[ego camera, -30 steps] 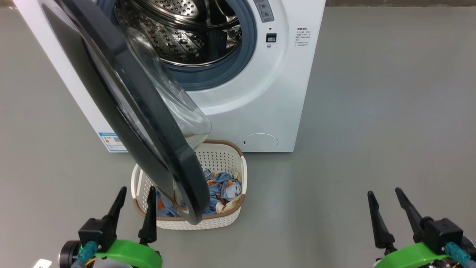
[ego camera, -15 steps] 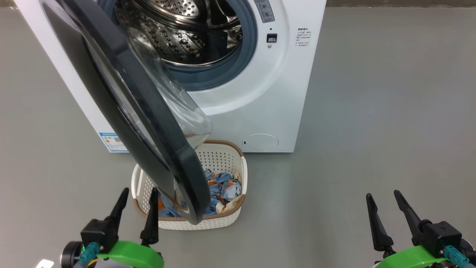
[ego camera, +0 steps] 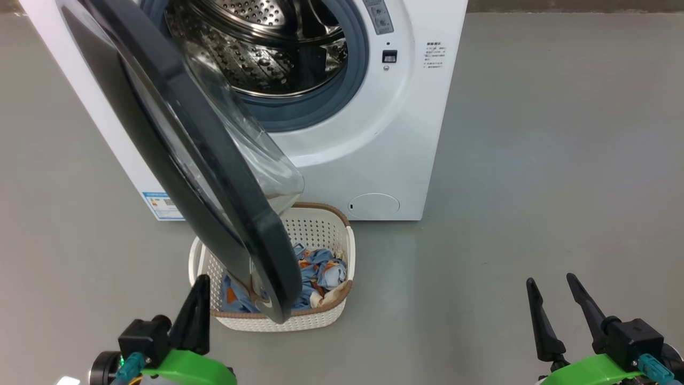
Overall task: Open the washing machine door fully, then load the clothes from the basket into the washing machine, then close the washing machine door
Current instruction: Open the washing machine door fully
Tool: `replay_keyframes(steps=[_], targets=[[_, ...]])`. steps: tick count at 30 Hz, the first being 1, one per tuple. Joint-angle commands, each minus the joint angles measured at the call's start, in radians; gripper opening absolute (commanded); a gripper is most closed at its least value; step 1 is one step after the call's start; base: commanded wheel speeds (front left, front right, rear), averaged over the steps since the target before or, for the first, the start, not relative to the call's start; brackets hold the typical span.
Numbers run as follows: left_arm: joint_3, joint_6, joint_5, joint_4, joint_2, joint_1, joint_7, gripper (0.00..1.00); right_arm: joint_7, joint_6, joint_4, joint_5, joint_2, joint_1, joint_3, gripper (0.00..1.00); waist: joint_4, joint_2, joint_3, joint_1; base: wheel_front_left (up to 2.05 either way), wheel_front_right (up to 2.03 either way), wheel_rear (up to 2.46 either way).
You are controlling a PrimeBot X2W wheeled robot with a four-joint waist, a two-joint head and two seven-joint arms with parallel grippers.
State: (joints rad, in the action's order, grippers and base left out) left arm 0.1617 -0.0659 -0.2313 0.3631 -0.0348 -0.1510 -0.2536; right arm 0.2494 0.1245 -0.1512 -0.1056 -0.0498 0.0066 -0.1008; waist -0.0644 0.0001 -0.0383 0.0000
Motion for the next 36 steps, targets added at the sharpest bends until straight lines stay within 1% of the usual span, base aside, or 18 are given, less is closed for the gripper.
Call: replay_keyframes(steps=[1, 8, 15, 20, 25, 28, 30, 33, 36], targets=[[-0.029, 0.007, 0.002, -0.023, -0.016, -0.017, -0.008, 0.00, 0.008, 0.006, 0.029, 0.013, -0.002, 0.006, 0.024, 1.00, -0.001, -0.0001, -0.001, 0.0000, 0.00, 0.00, 0.00], [-0.053, 0.013, -0.005, -0.050, -0.016, -0.029, -0.008, 0.00, 0.008, 0.006, 0.031, 0.016, -0.002, 0.005, 0.018, 1.00, -0.006, -0.0001, -0.006, 0.0000, 0.00, 0.00, 0.00], [-0.140, 0.030, -0.012, -0.125, -0.050, -0.061, -0.008, 0.00, 0.006, 0.006, 0.026, 0.026, -0.001, 0.006, 0.019, 1.00, -0.006, -0.0001, 0.000, 0.0000, 0.00, 0.00, 0.00], [-0.195, 0.057, -0.010, -0.228, -0.079, -0.097, -0.008, 0.00, 0.006, 0.006, 0.027, 0.030, -0.001, 0.007, 0.017, 1.00, -0.004, -0.0001, 0.002, 0.0000, 0.00, 0.00, 0.00], [-0.214, 0.088, 0.009, -0.388, -0.104, -0.164, 0.000, 0.00, 0.006, 0.006, 0.023, 0.028, -0.001, 0.011, 0.019, 1.00, -0.007, -0.0001, 0.003, 0.0000, 0.00, 0.00, 0.00], [-0.200, 0.097, 0.022, -0.493, -0.108, -0.218, 0.024, 0.00, 0.007, 0.006, 0.021, 0.027, -0.001, 0.010, 0.022, 1.00, -0.010, -0.0001, 0.003, 0.0000, 0.00, 0.00, 0.00], [-0.169, 0.095, 0.031, -0.556, -0.099, -0.252, 0.049, 0.00, 0.007, 0.006, 0.021, 0.028, -0.001, 0.010, 0.027, 1.00, -0.013, -0.0001, 0.003, 0.0000, 0.00, 0.00, 0.00], [-0.092, 0.087, 0.041, -0.631, -0.074, -0.289, 0.095, 0.00, 0.007, 0.006, 0.022, 0.028, -0.001, 0.010, 0.035, 1.00, -0.019, -0.0001, 0.004, 0.0000, 0.00, 0.00, 0.00], [-0.001, 0.075, 0.039, -0.675, -0.050, -0.312, 0.136, 0.00, 0.008, 0.006, 0.021, 0.027, -0.001, 0.009, 0.048, 1.00, -0.024, -0.0001, 0.004, 0.0000, 0.00, 0.00, 0.00]])
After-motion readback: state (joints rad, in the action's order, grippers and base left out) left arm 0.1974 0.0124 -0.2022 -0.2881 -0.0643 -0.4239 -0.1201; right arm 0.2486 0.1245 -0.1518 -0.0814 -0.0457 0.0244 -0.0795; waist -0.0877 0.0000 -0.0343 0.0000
